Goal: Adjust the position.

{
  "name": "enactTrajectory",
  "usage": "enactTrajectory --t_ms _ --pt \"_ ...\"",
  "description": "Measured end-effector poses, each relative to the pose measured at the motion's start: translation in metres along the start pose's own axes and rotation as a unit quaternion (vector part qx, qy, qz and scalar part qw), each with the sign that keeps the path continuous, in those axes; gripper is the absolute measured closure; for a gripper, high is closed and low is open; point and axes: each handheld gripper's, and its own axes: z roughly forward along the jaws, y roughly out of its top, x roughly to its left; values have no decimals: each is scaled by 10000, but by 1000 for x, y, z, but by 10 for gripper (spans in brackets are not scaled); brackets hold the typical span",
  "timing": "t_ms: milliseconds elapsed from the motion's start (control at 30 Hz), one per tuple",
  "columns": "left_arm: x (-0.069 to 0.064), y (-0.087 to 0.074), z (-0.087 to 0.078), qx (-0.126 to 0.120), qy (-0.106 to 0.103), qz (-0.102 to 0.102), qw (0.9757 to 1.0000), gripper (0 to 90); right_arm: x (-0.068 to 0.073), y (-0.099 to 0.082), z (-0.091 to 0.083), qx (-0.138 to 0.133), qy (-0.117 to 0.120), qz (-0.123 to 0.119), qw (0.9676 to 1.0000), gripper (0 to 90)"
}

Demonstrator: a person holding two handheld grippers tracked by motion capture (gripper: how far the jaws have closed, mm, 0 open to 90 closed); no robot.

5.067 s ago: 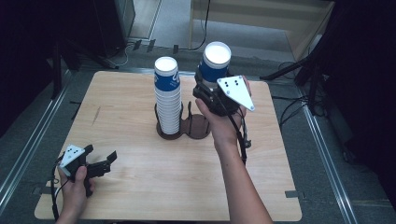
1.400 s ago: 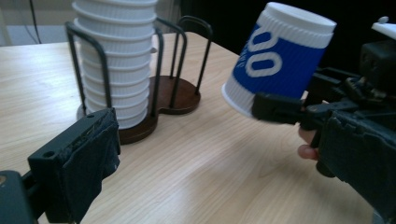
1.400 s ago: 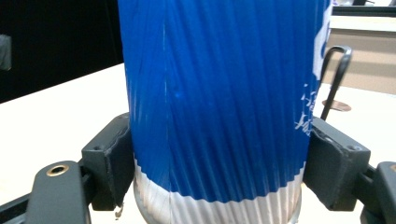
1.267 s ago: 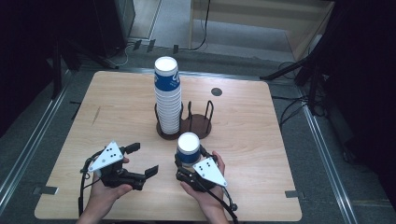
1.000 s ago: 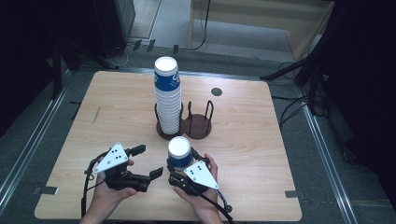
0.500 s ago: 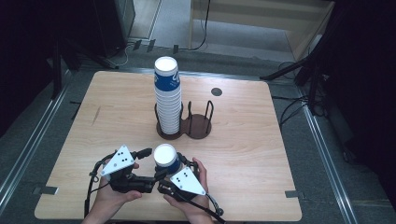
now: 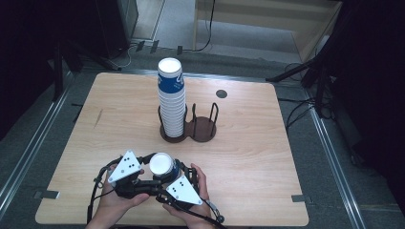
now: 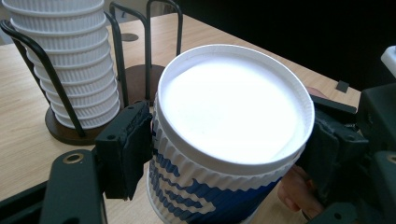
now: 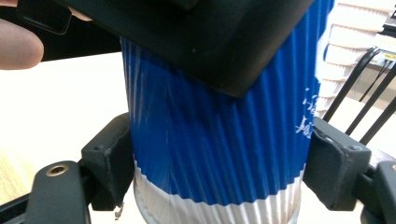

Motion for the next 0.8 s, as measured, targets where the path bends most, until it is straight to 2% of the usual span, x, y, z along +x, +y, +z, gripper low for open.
enactTrajectory --t_ms 167,267,433,567,600,733,800 --pt "1 -1 0 32 -29 -33 10000 264 0 -1 1 35 -18 -80 10000 190" --pt "4 -1 0 8 -67 -120 9999 275 -1 -1 1 26 -21 -137 9999 174" --pt "5 1 -4 -90 -136 -170 9997 279 0 1 0 32 -203 -178 9996 87" --pt "4 1 -4 -84 -166 -169 9997 279 2 1 -1 -1 -179 -307 9994 129" --pt "4 1 -4 -77 -159 -152 9997 278 4 1 -1 -58 -203 -400 9990 159" --pt "6 1 -4 -22 -161 -175 9997 270 3 0 -1 -60 -179 -451 9988 184" --pt "6 1 -3 19 -185 -193 9996 261 4 -1 -1 -20 -224 -588 9980 198"
